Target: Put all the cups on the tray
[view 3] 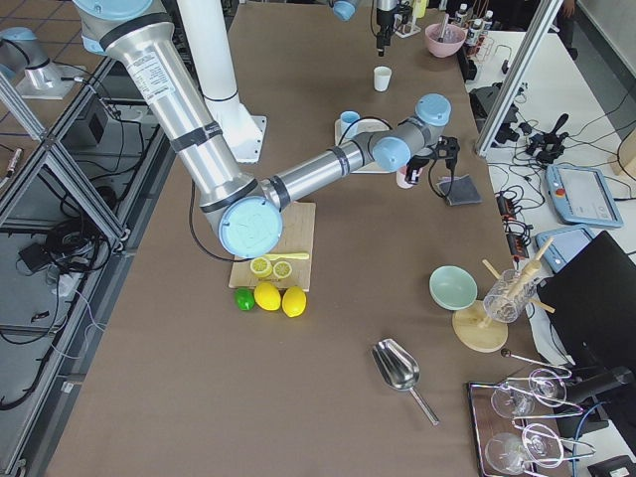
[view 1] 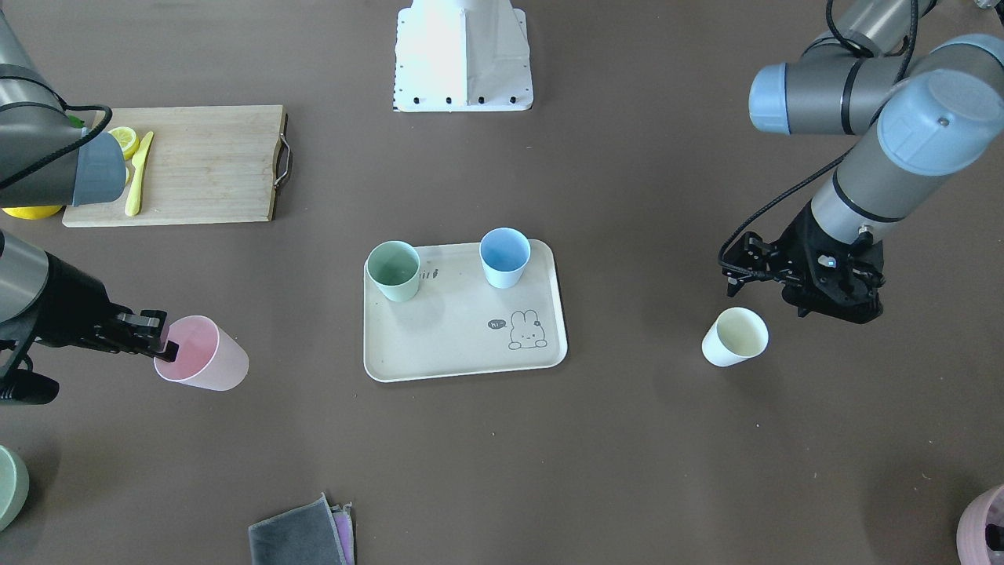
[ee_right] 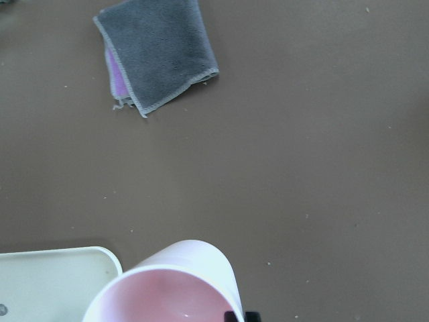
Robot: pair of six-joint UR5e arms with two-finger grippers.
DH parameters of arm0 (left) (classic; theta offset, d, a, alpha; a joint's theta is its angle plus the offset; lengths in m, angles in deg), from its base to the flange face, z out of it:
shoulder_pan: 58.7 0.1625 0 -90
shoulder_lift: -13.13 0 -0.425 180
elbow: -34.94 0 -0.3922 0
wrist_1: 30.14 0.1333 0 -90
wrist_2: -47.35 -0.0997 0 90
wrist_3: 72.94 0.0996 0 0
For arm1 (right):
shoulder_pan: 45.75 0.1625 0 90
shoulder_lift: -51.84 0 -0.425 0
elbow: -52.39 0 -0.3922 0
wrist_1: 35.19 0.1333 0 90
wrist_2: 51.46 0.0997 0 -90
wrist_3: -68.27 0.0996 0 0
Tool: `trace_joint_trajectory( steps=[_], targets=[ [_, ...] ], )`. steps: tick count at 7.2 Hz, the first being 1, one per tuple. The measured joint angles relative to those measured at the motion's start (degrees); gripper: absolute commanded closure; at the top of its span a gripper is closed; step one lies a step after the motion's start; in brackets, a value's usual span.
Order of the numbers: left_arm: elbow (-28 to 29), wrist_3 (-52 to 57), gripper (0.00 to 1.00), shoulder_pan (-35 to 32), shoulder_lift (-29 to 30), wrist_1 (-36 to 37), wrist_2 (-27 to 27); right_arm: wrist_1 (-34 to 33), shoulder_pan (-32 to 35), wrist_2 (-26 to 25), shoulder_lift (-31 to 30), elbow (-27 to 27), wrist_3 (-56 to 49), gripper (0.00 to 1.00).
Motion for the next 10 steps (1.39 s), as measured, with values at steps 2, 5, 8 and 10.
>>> trace_joint_trajectory(
  steps=[2, 5, 8, 10],
  targets=[
    [4.9, -1.6, 0.04, -0.1, -0.4, -5.3, 0.0, -3.6, -1.3, -1.3, 3.7, 0.7, 1.9, 1.0],
    [9.2, -3.3, 0.09, 0.2, -1.9, -11.5, 0.1, -4.4, -3.4, -3.6, 5.9, 0.9, 4.3, 1.0],
    [11.9, -7.2, 0.64, 1.7, -1.9, -15.4, 0.1, -4.4, -7.5, -8.2, 6.8, 0.8, 6.4, 1.0],
    [12.2, -9.4, 1.0, 3.4, -1.9, -17.2, 0.0, -4.2, -10.4, -10.2, 7.4, 0.5, 7.7, 1.0]
  ],
)
